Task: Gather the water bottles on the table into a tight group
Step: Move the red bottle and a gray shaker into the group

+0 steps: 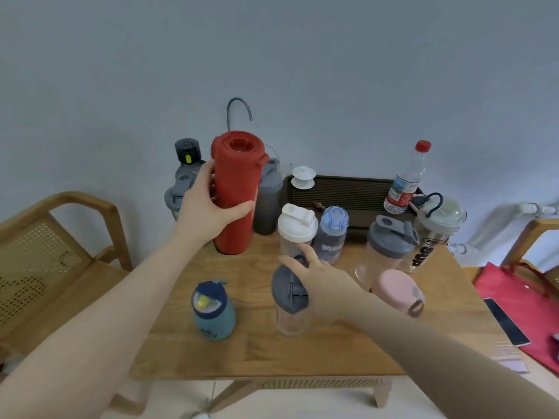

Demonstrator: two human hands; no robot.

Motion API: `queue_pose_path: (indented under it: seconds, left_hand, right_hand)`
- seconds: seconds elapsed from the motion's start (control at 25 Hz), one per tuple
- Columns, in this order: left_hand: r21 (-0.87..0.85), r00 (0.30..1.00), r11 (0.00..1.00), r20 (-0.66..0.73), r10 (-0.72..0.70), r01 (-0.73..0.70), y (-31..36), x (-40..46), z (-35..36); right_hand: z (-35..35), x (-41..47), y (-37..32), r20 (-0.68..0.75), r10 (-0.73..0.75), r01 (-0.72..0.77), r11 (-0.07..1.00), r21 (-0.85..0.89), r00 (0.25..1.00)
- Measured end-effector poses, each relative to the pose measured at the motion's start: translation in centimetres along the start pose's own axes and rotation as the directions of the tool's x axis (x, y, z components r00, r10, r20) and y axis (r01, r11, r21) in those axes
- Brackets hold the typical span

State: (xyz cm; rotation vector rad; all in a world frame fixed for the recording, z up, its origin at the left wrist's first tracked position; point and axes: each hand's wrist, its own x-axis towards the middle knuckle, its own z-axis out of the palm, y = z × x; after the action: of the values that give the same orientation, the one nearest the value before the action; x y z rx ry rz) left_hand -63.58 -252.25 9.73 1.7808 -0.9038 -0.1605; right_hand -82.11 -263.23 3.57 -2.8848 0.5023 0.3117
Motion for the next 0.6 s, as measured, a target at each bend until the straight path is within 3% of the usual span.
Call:
queue_pose_path:
  seconds: [0.28,0.6]
  left_hand:
    - [-0.024,0.981,0.985,0.097,-0.169,0.172,-7.6,0.3,-4.1]
    - [-0.059,0.929,0.963,0.284,-0.237,0.263,-15.2,3.1,-6.2]
  right_hand:
    - [-0.9,6.1,-2.0,-0.204,0.096,-0.082,0.994,0.073,0.974]
    - [-2.7,14.7,-3.7,-0.239,0.221,-0.219,0.975,0.037,0.945]
